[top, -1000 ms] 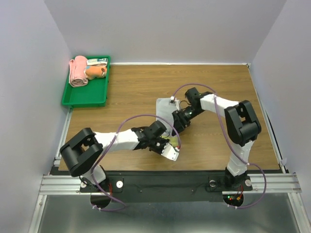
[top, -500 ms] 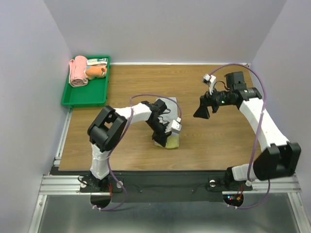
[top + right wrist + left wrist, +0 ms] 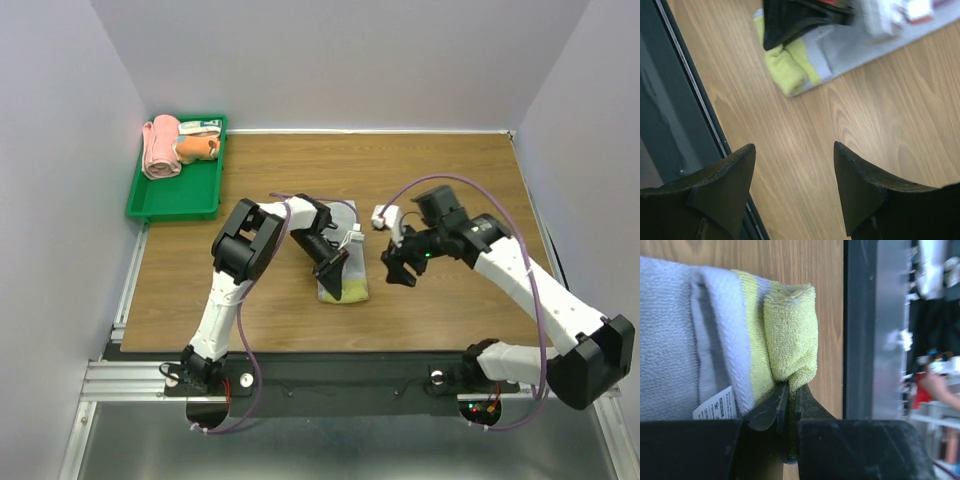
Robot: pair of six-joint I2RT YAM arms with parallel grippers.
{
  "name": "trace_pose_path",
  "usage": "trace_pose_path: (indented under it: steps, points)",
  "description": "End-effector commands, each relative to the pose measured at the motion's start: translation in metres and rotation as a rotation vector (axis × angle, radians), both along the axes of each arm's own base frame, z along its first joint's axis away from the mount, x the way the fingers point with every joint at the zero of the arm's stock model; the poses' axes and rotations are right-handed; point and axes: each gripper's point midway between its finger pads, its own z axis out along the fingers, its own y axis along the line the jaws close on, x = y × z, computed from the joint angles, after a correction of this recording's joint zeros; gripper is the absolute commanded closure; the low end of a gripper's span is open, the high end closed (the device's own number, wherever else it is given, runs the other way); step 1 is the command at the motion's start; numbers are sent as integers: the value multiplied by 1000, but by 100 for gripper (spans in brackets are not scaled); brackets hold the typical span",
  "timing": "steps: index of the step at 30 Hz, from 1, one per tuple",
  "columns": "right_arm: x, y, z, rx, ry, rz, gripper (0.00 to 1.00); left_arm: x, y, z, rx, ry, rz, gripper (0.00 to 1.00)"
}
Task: Roll the towels
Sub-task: Roll the towel
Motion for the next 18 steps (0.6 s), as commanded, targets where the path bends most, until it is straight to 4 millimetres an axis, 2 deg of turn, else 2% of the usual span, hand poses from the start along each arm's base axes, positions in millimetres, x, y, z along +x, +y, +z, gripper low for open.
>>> trace_pose_path:
  steps: [1,2,3,4,6,7,8,10,12,18]
  points:
    - [14,24,-16,-105,-128,0,32,-3,22,-42,168,29,-32,89]
    - [8,39,-20,-115,-146,40,32,-3,22,-42,171,39,-29,90]
    - [14,43,-33,-153,-176,25,32,-2,22,-44,178,55,-26,90]
    - [7,58,-39,-163,-199,65,31,-2,22,-44,178,61,-23,90]
    - [14,73,-48,-174,-251,61,31,-1,24,-46,183,74,-15,90]
    - [13,79,-53,-176,-254,71,31,-1,24,-46,183,79,-13,90]
    - [9,87,-67,-197,-241,98,30,-2,25,-48,184,88,-12,90]
    - [10,100,-78,-202,-283,125,29,-3,28,-48,184,100,-14,90]
    - [8,102,-94,-232,-312,156,29,-4,31,-51,188,111,-17,90]
    - [-4,120,-123,-239,-327,239,31,4,38,-52,163,118,23,90]
